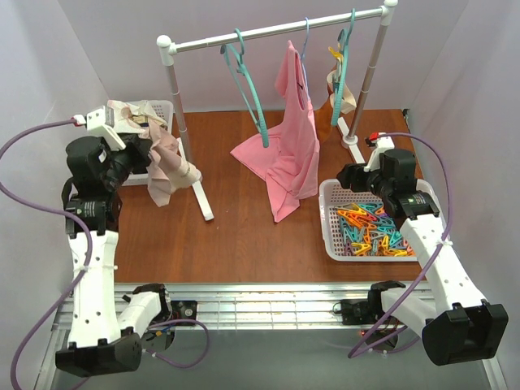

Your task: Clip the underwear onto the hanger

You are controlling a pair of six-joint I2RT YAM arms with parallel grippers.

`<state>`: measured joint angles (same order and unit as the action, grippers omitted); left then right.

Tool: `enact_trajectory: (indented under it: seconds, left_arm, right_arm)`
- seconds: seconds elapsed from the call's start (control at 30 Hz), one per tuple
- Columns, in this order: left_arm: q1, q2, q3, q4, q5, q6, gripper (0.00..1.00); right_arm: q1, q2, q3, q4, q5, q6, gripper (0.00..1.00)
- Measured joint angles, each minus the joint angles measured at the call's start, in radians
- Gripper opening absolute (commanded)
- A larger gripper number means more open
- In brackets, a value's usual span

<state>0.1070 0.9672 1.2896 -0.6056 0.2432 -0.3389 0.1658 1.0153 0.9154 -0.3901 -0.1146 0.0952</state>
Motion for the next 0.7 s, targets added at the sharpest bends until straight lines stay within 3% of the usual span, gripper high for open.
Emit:
enact_trajectory:
  seconds: [0.23, 0.4, 0.57, 0.7]
  left_arm:
    - [-0.035, -0.043, -0.08, -0.006, 0.233, -0.033, 0.0]
    - [-0.09, -0.032, -0.151, -0.014, 0.316, -0.066, 0.0]
    - [-0.222, -0.032, -0.2, 0.019, 0.303, -0.119, 0.0]
    - [-0.418, -0.005, -0.225, 0.055, 0.2, -0.168, 0.0]
  right_arm:
    - [0.026, -0.001, 0.006, 0.001, 0.0, -0.002, 0.84]
    - [0.036, -0.007, 0.006, 0.0, 0.0, -0.001, 0.83]
    - [0.05, -0.011, 0.005, 0.0, 0.003, -0.002, 0.83]
    - [0.066, -0.011, 0.003, -0.002, 0.007, -0.002, 0.83]
